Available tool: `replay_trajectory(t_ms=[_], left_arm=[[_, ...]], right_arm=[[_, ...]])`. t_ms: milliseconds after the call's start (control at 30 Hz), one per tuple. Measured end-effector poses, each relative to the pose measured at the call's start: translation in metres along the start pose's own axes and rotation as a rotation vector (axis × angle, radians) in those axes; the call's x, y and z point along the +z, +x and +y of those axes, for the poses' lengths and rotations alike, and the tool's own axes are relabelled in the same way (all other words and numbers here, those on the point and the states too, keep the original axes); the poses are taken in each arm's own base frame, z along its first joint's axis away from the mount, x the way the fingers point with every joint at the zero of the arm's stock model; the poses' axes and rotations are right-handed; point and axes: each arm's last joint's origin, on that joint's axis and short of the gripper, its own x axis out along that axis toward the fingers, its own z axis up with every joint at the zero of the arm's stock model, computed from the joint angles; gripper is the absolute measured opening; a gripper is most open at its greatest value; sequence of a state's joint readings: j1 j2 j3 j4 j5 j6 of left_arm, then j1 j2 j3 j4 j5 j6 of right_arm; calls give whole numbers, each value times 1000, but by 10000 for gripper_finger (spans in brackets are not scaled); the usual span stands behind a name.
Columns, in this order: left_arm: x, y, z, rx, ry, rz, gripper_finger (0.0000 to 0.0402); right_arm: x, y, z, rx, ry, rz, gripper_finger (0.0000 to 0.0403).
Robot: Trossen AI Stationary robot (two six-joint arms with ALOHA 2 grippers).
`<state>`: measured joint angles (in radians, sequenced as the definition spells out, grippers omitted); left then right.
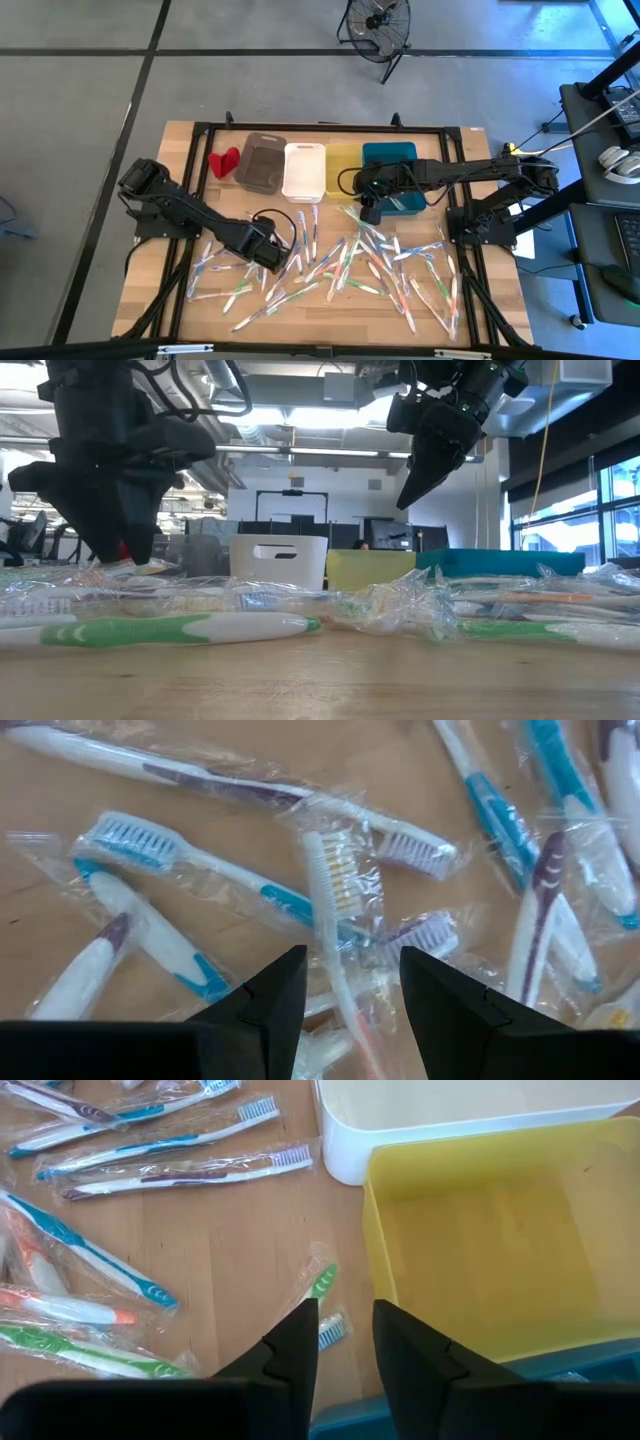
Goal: Pick & Place Toothbrushes
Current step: Put the orange toothbrush into the black bin
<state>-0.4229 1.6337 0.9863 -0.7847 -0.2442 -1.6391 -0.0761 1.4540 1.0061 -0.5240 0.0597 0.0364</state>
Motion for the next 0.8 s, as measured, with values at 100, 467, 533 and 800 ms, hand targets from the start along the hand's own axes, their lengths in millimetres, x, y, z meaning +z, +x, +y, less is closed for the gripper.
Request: replay_trajectory(t_ms=[100,467,533,800], left_arm=[[0,0,0,2,1,10,157],[1,2,0,9,-3,13,157],[2,2,0,11,-4,19,157],[2,4,0,21,-6,20,157]], right_arm=[[0,0,0,1,-1,0,106],[0,0,0,1,-2,0,128],[0,0,0,1,-4,0,131],[0,0,0,1,-4,0,125]])
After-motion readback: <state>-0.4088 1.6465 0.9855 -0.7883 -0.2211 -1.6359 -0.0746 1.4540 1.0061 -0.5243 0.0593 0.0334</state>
